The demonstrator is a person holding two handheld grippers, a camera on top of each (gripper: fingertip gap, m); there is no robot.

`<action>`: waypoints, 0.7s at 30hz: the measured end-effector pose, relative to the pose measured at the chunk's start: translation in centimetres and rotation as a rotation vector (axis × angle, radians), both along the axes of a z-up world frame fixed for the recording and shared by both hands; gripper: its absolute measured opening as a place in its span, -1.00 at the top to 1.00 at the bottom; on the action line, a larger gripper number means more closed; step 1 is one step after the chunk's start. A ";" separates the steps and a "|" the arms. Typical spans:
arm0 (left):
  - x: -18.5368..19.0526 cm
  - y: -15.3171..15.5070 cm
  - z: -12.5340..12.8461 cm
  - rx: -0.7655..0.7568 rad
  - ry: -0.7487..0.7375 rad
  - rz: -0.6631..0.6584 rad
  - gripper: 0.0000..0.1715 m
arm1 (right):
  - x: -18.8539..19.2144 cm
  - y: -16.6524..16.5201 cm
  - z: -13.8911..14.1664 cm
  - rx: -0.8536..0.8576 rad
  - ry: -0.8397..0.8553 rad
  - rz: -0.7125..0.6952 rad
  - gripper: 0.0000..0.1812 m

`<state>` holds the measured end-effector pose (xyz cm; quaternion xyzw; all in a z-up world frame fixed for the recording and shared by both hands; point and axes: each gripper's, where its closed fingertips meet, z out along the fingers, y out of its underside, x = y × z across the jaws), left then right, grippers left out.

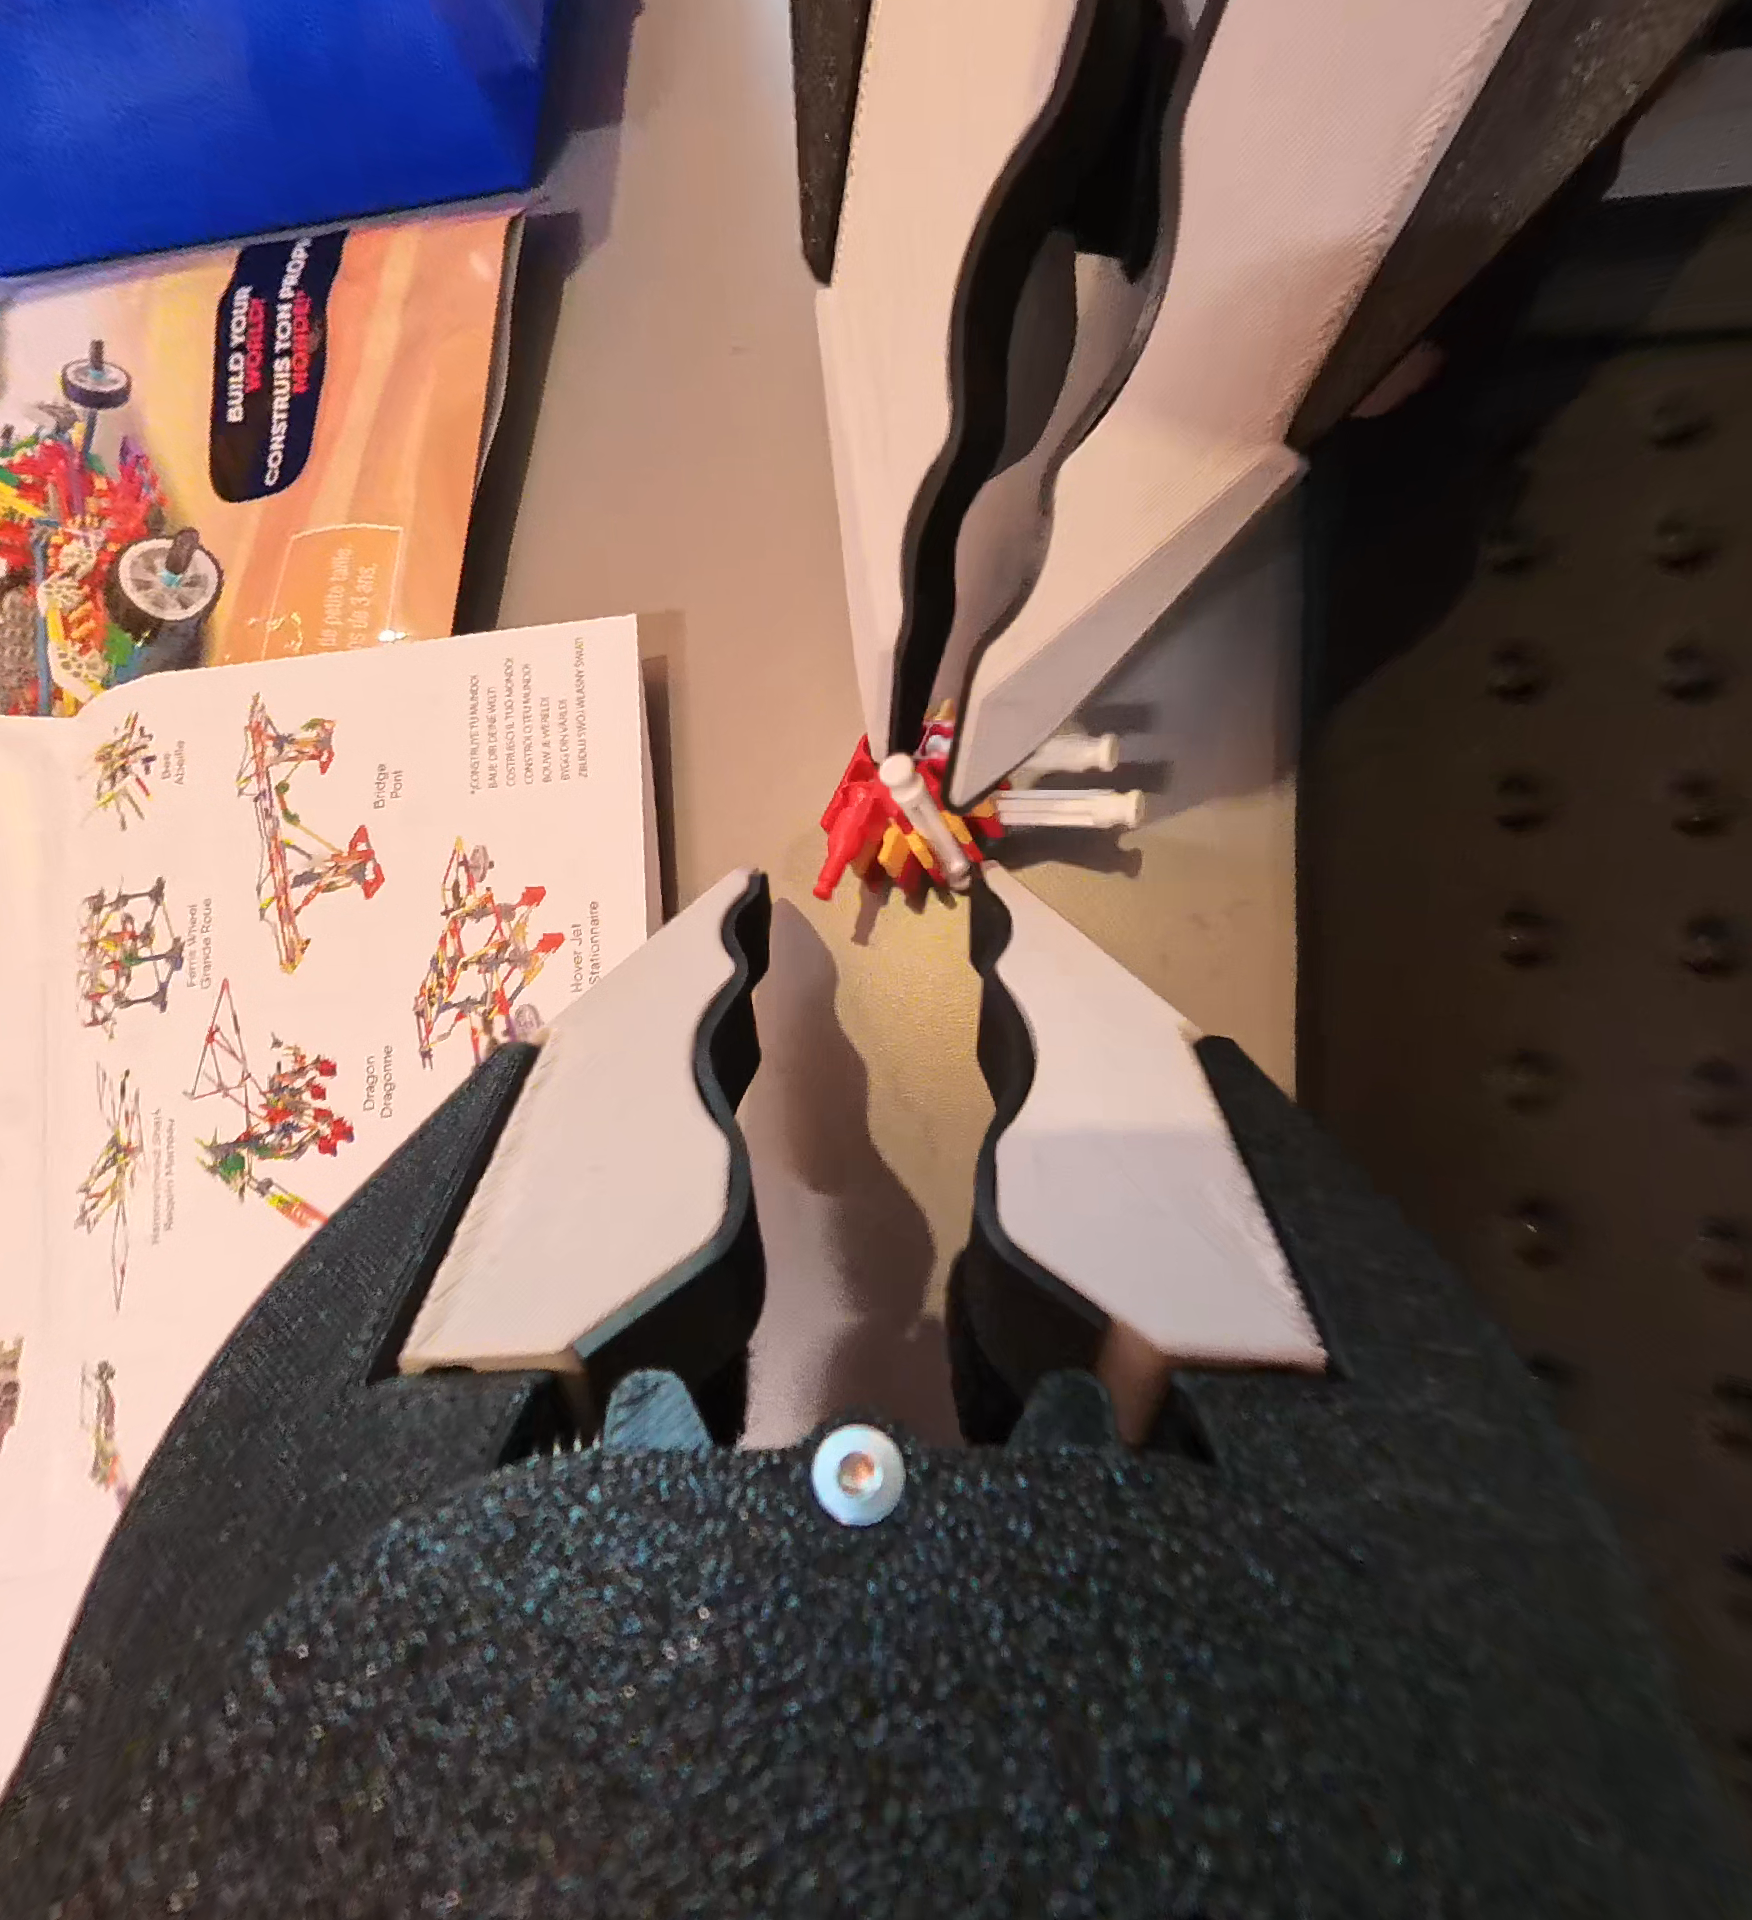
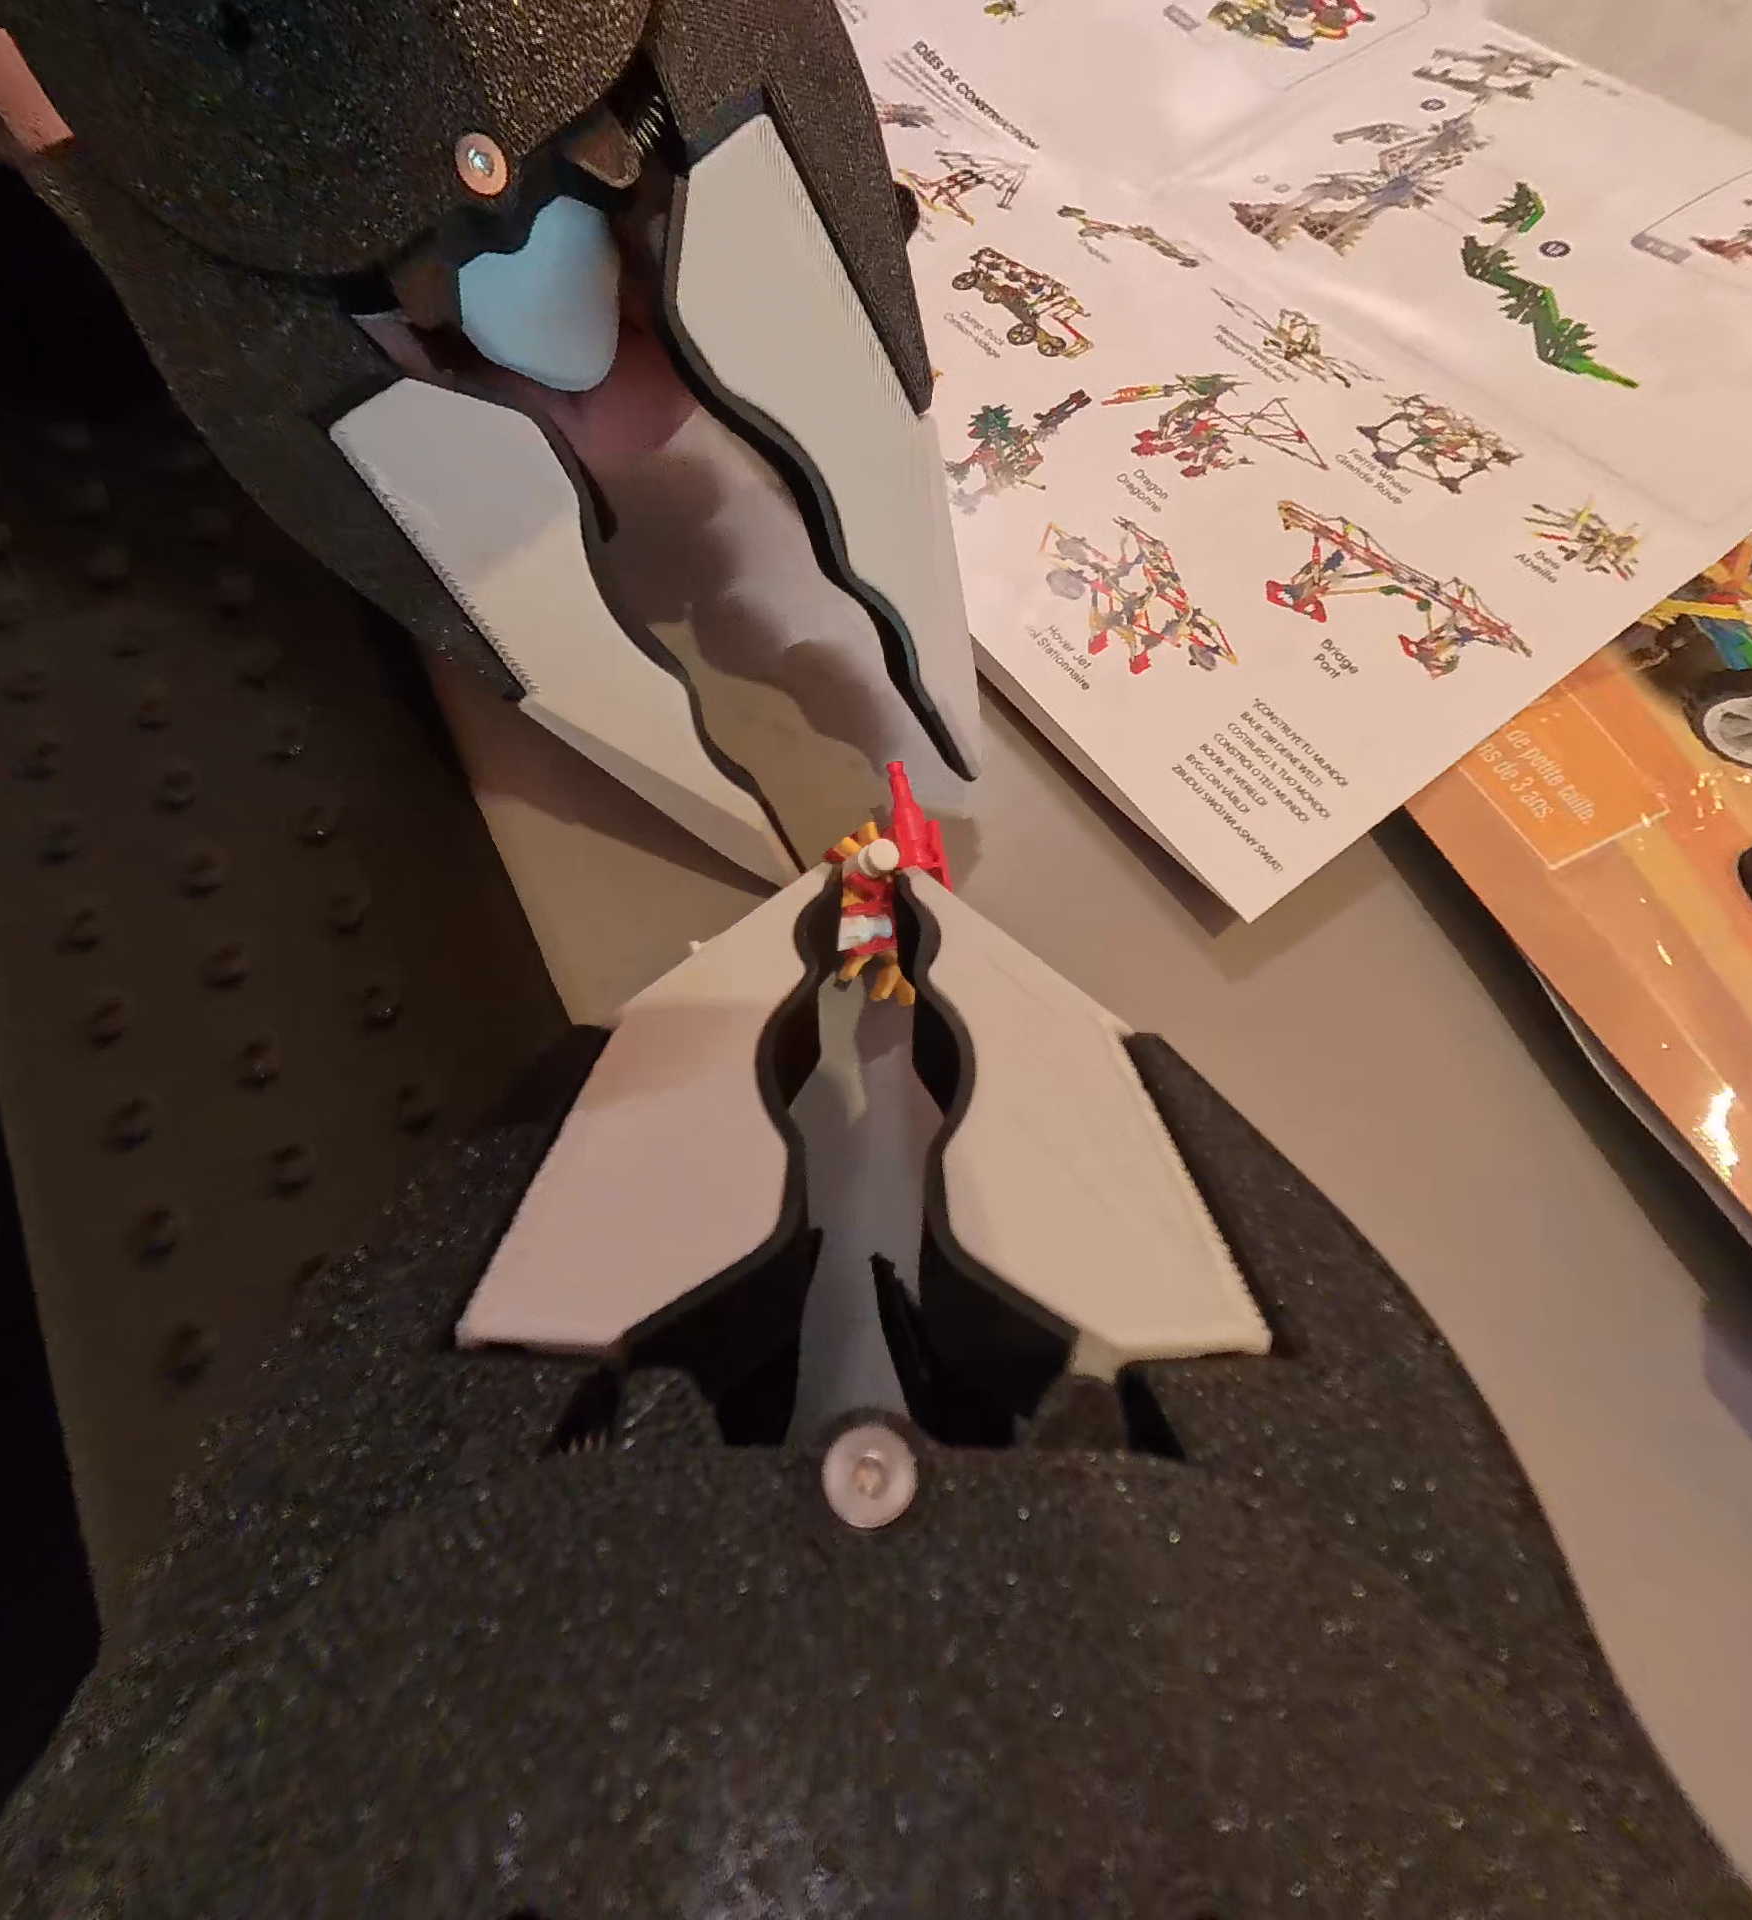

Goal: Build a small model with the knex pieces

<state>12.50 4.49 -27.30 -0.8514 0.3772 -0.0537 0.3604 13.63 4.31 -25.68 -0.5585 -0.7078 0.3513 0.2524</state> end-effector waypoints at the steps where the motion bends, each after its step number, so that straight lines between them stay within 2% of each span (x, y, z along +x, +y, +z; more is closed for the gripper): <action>1: 0.1 -0.1 -0.1 -0.003 -0.005 -0.006 0.63 | 0.2 -0.1 0.2 -0.010 0.006 0.006 0.85; 7: -0.6 -0.1 0.3 0.003 0.000 0.029 0.59 | 1.3 1.8 0.8 -0.031 0.018 -0.023 0.67; 13: -0.2 -1.6 0.0 -0.038 -0.007 0.057 0.57 | 1.7 1.6 -0.7 0.072 -0.054 0.053 0.67; 15: -0.4 -1.4 0.2 -0.003 0.002 0.098 0.69 | 1.5 1.2 -1.1 0.104 -0.060 0.093 0.67; 18: 1.2 -1.9 1.5 0.011 -0.093 0.101 0.85 | 1.3 0.6 -1.2 0.111 -0.058 0.128 0.70; 21: 1.3 -1.8 1.1 0.024 -0.023 0.122 0.93 | 1.1 -0.3 -1.3 0.105 -0.058 0.149 0.73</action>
